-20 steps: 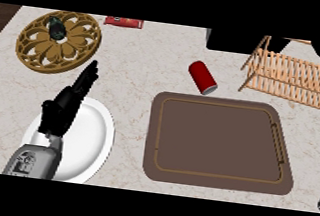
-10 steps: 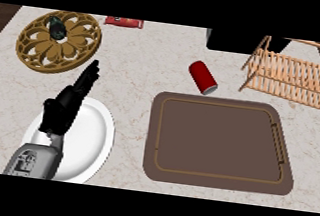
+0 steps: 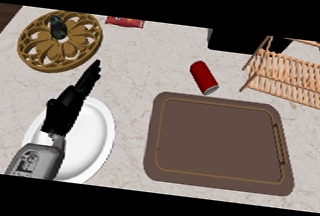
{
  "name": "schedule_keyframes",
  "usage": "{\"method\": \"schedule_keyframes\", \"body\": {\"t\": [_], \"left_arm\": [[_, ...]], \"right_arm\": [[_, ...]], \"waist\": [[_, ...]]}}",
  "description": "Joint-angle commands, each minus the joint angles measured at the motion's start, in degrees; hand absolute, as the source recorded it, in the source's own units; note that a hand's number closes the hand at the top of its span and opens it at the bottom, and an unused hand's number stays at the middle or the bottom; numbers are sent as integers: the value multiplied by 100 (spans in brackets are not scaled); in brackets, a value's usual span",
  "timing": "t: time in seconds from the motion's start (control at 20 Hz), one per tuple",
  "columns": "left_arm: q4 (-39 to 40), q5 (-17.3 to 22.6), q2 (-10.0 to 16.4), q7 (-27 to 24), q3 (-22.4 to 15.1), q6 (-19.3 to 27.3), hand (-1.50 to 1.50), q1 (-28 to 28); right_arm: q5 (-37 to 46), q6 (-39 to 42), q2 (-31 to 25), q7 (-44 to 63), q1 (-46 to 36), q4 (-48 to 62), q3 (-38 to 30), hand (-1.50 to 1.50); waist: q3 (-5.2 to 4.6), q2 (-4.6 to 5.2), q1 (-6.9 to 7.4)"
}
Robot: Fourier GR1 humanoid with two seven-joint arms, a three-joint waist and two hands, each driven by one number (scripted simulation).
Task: Pick the bell pepper from the tray and place it in the tiered shelf
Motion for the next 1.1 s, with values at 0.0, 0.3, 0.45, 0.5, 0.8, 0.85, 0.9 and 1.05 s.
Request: {"method": "schedule_keyframes", "body": {"t": [0.0,0.3,0.45,0.5,0.8,0.85,0.9,1.05], "left_arm": [[57,88,100,3,107,-120,0,-39],[-290,-170,-200,292,-252,129,0,-10],[-241,116,142,122,131,-137,0,59],[132,-73,-49,14,9,59,0,-188],[-343,93,66,155,19,-167,0,206],[12,-119,-104,-17,-67,75,0,44],[-320,39,-25,296,-20,-59,0,-30],[-98,183,72,34,149,-172,0,44]], "right_arm": [[-176,-339,-316,-412,-163,659,-313,150],[-1369,-1596,51,-1101,-401,1311,-991,150],[-1597,-1716,-64,-1407,-418,1506,-996,150],[-1861,-2010,-152,-1953,-435,2049,-1158,150],[-2153,-2214,-239,-2327,-434,2443,-1116,150],[-2053,-1891,-473,-2017,-715,2441,-1055,150],[-917,-1952,-673,-1141,-168,2676,-975,150],[-803,-2331,-741,-803,-340,2887,-1178,-150]], "waist": [[-1,-6,-16],[6,12,47],[1,-4,11],[3,18,19],[1,-4,14],[-1,-5,-8],[-9,-2,-11],[-3,5,3]]}}
